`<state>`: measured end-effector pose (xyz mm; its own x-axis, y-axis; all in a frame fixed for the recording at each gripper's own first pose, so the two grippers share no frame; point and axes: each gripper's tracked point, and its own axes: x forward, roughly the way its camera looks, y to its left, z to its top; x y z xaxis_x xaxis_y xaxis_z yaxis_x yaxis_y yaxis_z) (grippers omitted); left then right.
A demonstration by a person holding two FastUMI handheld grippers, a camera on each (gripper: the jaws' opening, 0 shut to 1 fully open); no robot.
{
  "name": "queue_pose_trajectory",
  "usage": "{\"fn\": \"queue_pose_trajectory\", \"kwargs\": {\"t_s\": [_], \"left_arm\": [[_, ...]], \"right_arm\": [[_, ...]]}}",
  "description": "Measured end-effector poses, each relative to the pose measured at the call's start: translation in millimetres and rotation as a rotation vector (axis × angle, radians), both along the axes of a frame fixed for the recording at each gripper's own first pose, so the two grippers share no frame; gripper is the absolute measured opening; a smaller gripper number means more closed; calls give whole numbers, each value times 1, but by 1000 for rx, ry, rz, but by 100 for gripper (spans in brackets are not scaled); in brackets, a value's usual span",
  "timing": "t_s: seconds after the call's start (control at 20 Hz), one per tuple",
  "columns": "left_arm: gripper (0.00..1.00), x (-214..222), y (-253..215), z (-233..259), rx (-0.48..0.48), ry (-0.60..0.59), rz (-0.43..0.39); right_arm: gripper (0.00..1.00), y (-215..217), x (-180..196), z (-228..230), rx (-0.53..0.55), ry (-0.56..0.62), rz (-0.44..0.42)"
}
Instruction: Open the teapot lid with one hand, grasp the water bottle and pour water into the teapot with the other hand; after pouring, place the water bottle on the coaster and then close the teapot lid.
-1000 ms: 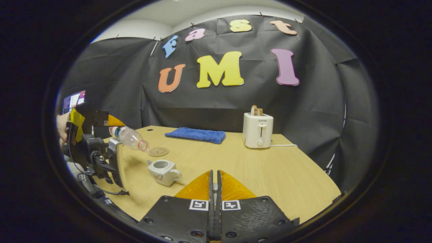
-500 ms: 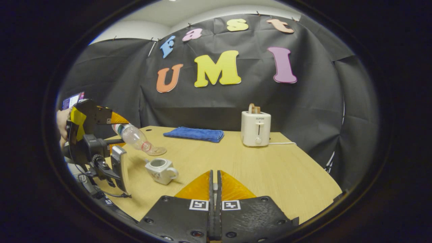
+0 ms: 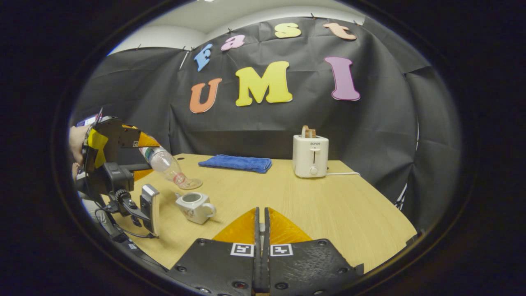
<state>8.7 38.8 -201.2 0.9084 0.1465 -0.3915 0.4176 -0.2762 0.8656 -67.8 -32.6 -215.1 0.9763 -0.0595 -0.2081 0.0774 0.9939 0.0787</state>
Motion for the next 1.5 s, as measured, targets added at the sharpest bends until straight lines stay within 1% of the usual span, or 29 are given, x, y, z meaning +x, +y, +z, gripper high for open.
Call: {"fn": "queue_pose_trajectory", "kwargs": {"t_s": [0.55, 0.6, 0.65, 0.7, 1.0, 1.3, 1.5], "left_arm": [[73, -1, -3, 9, 78, -17, -39], [74, 0, -3, 11, 89, -19, -39], [77, 1, -3, 12, 97, -21, -42], [73, 2, -4, 13, 98, -23, -44], [73, 3, -3, 14, 114, -13, -45], [73, 4, -10, 17, 128, -17, -65], [73, 7, -11, 17, 156, -23, -76]], "right_arm": [[0, 8, -2, 1, 6, -3, 19], [0, 8, -3, 1, 6, -5, 20], [0, 8, -3, 1, 6, -6, 20], [0, 7, -3, 1, 7, -6, 20], [0, 5, -4, -1, 17, -7, 18], [0, 6, -4, -3, 20, -4, 21], [0, 4, -5, -1, 16, -9, 18]]}}
